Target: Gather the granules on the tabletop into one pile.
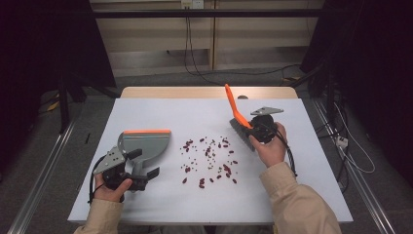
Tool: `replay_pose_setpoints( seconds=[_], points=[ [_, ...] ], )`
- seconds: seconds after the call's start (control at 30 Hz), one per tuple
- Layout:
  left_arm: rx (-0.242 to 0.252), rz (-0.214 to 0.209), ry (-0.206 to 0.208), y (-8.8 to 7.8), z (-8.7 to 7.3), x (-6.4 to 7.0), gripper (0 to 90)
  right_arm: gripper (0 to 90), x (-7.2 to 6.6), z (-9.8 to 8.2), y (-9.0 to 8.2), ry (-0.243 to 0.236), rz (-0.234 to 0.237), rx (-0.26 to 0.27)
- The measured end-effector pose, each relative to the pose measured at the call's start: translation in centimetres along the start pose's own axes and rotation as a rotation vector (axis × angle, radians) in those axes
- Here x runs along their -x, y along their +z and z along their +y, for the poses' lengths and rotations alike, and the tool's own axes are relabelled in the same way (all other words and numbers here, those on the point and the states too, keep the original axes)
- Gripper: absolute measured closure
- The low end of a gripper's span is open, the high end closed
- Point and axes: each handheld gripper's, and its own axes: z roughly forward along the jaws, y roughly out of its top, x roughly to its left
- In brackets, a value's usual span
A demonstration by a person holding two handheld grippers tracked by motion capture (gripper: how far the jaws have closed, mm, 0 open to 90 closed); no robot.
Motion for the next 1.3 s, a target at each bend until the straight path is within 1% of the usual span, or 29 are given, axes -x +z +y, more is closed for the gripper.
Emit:
replay_pose_setpoints(
  seconds=[0.07, 0.1, 0.17, 0.3, 0.37, 0.4, 0.43, 0.5, 0.53, 0.63, 0.7, 0.73, 0.77, 0.83, 0.93, 1.0, 1.07, 1.23, 1.3],
  points=[
    [0.001, 0.000, -0.002, 0.0, 0.0, 0.0, 4.0, 71.5, 0.1, 0.3, 0.5, -0.004, 0.011, 0.009],
    [0.003, 0.001, -0.005, 0.0, 0.0, 0.0, 4.0, 71.5, 0.1, 0.5, 0.9, -0.023, 0.010, 0.014],
    [0.005, 0.001, -0.010, 0.0, 0.0, -0.1, 4.0, 71.4, 0.0, 0.7, 1.5, -0.064, -0.010, 0.015],
    [0.001, 0.000, -0.013, 0.0, -0.1, -0.2, 4.0, 71.4, 0.2, 1.1, 3.0, -0.129, -0.021, 0.024],
    [0.001, 0.001, -0.013, 0.0, -0.1, -0.3, 4.0, 71.5, 0.3, 1.3, 3.7, -0.170, -0.011, 0.027],
    [0.001, 0.001, -0.014, 0.0, -0.1, -0.3, 4.0, 71.4, 0.3, 1.4, 4.1, -0.192, -0.015, 0.020],
    [0.002, 0.002, -0.014, 0.0, -0.1, -0.3, 4.0, 71.4, 0.2, 1.4, 4.5, -0.230, -0.015, 0.013],
    [0.000, 0.002, -0.013, 0.1, -0.1, -0.3, 4.0, 71.4, 0.0, 1.3, 4.9, -0.248, -0.005, -0.007],
    [0.000, 0.001, -0.016, 0.1, -0.2, -0.3, 4.0, 71.5, -0.3, 1.3, 5.1, -0.257, 0.016, -0.006],
    [-0.002, 0.003, -0.015, 0.1, -0.2, -0.3, 4.0, 71.5, -1.2, 1.2, 5.1, -0.316, 0.031, -0.021],
    [-0.002, 0.003, -0.014, 0.1, -0.2, -0.3, 4.0, 71.5, -1.6, 1.0, 4.9, -0.331, 0.054, -0.029],
    [-0.002, 0.001, -0.015, 0.1, -0.2, -0.2, 4.0, 71.5, -1.8, 1.0, 4.7, -0.347, 0.058, -0.032],
    [-0.003, 0.001, -0.013, 0.1, -0.2, -0.2, 4.0, 71.5, -2.0, 0.9, 4.6, -0.354, 0.071, -0.037],
    [-0.003, 0.000, -0.014, 0.1, -0.2, -0.2, 4.0, 71.5, -2.2, 0.8, 4.3, -0.349, 0.095, -0.039],
    [-0.002, -0.002, -0.013, 0.2, -0.1, -0.1, 4.0, 71.5, -2.8, 0.4, 3.8, -0.373, 0.125, -0.039],
    [-0.002, -0.001, -0.010, 0.2, -0.1, -0.1, 4.0, 71.4, -3.1, 0.2, 3.4, -0.376, 0.143, -0.036],
    [-0.003, -0.002, -0.013, 0.2, -0.1, -0.1, 4.0, 71.4, -3.3, -0.1, 3.1, -0.391, 0.153, -0.035],
    [-0.002, -0.001, -0.011, 0.2, -0.1, -0.1, 4.0, 71.3, -3.8, -0.6, 2.4, -0.409, 0.188, -0.032],
    [-0.002, -0.001, -0.011, 0.2, -0.1, -0.1, 4.0, 71.3, -4.1, -0.8, 2.1, -0.420, 0.190, -0.033]
  ],
)
